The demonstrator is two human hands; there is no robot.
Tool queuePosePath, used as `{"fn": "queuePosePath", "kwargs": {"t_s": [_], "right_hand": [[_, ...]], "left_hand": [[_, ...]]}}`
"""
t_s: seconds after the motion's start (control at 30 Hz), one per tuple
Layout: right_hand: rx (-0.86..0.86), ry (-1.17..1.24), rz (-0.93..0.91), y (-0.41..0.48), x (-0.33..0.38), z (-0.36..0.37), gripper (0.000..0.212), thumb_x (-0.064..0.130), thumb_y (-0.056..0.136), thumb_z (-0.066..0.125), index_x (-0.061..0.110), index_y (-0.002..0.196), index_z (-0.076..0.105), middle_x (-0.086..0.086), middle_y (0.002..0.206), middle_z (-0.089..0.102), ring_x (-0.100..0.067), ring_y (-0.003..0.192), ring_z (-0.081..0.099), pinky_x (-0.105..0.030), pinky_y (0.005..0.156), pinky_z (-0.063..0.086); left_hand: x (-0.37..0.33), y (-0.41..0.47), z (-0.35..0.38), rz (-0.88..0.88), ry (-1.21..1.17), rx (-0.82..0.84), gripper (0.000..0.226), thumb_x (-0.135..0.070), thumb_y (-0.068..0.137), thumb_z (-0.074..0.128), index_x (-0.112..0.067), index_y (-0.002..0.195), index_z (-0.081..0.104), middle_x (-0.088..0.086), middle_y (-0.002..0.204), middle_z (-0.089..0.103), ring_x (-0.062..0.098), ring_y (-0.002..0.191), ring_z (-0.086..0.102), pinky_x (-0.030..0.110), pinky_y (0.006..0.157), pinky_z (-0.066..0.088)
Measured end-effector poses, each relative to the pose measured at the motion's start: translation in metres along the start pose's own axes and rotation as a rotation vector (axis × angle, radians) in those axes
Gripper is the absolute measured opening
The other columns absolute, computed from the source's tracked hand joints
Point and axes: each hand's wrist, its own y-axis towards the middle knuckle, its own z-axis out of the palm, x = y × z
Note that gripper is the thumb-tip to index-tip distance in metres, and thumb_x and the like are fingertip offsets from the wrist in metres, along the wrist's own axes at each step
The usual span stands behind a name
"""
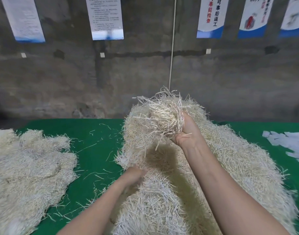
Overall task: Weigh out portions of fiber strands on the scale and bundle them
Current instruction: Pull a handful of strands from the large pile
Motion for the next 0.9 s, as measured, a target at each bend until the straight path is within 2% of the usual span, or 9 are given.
{"fn": "queuePosePath", "kwargs": {"t_s": [0.07,0.13,0.23,0.33,0.47,0.57,0.73,0.83,0.9], "right_hand": [[0.007,0.019,0.007,0.001,0.005,-0.007,0.065,0.035,0.078,0.07,0.012,0.134,0.047,-0.028,0.137,0.04,-0.026,0.127,0.046,-0.038,0.113,0.022],[-0.02,0.012,-0.014,0.004,0.003,-0.013,0.065,0.033,0.079,0.07,0.014,0.136,0.045,-0.024,0.144,0.035,-0.031,0.117,0.056,-0.045,0.113,0.027],[-0.021,-0.03,-0.001,-0.004,-0.007,-0.017,0.045,0.026,0.083,0.067,0.008,0.122,0.057,-0.022,0.127,0.055,-0.037,0.102,0.064,-0.052,0.094,0.048],[0.072,-0.071,0.03,-0.017,-0.022,-0.017,0.022,0.02,0.075,0.066,0.003,0.089,0.068,-0.018,0.087,0.071,-0.032,0.076,0.071,-0.051,0.072,0.056],[0.302,-0.258,0.019,-0.032,-0.043,-0.016,0.029,0.035,0.07,0.068,0.016,0.091,0.076,-0.014,0.104,0.067,-0.025,0.09,0.067,-0.048,0.089,0.051],[0.26,-0.582,-0.034,-0.044,-0.049,-0.01,0.074,0.052,0.059,0.073,0.023,0.125,0.058,-0.008,0.131,0.053,-0.026,0.119,0.052,-0.054,0.1,0.041],[0.285,-0.194,0.036,-0.067,-0.054,0.005,0.046,0.024,0.081,0.066,0.013,0.123,0.051,-0.006,0.09,0.065,-0.014,0.063,0.067,-0.029,0.054,0.054],[0.399,-0.24,0.07,-0.088,-0.063,0.032,0.065,0.056,0.068,0.074,0.032,0.125,0.055,-0.003,0.131,0.055,-0.028,0.119,0.052,-0.052,0.091,0.048],[0.381,-0.463,0.026,-0.105,-0.071,0.052,0.056,0.059,0.062,0.075,0.042,0.112,0.058,0.008,0.131,0.048,-0.02,0.118,0.046,-0.039,0.086,0.051]], "left_hand": [[0.008,-0.005,-0.008,-0.052,-0.165,0.105,0.06,-0.032,0.075,0.068,0.0,0.123,0.051,0.011,0.111,0.062,0.016,0.078,0.061,0.021,0.054,0.047],[0.013,-0.001,-0.013,0.07,-0.133,0.009,0.081,-0.024,0.069,0.075,-0.01,0.14,0.038,0.008,0.146,0.037,0.017,0.114,0.053,0.022,0.08,0.051],[-0.018,-0.019,-0.014,0.355,-0.429,0.072,0.128,-0.047,0.05,0.086,-0.033,0.149,0.007,-0.013,0.152,0.017,0.009,0.138,0.021,0.033,0.112,0.017],[-0.063,-0.037,-0.017,0.521,-0.856,0.187,0.1,-0.07,0.061,0.066,-0.039,0.145,0.021,0.008,0.145,0.044,0.023,0.133,0.041,0.047,0.11,0.032],[-0.105,-0.059,-0.029,0.397,-0.862,0.139,0.068,-0.054,0.079,0.059,-0.013,0.132,0.047,0.018,0.119,0.064,0.033,0.111,0.061,0.043,0.085,0.054],[-0.099,-0.069,-0.036,0.22,-0.752,-0.141,0.077,-0.038,0.064,0.076,-0.009,0.131,0.051,0.019,0.135,0.05,0.035,0.129,0.044,0.049,0.108,0.036],[-0.086,-0.094,-0.048,0.358,-0.761,-0.473,0.074,-0.016,0.071,0.074,-0.007,0.137,0.042,0.012,0.138,0.049,0.021,0.123,0.048,0.042,0.109,0.029],[-0.085,-0.115,-0.046,0.488,-0.666,-0.646,0.061,-0.012,0.086,0.061,-0.014,0.14,0.034,0.002,0.139,0.044,0.014,0.117,0.043,0.032,0.097,0.029],[-0.084,-0.129,-0.045,0.574,-0.581,-0.717,0.048,-0.013,0.089,0.057,-0.018,0.133,0.039,-0.005,0.126,0.052,0.009,0.108,0.051,0.026,0.091,0.039]]}}
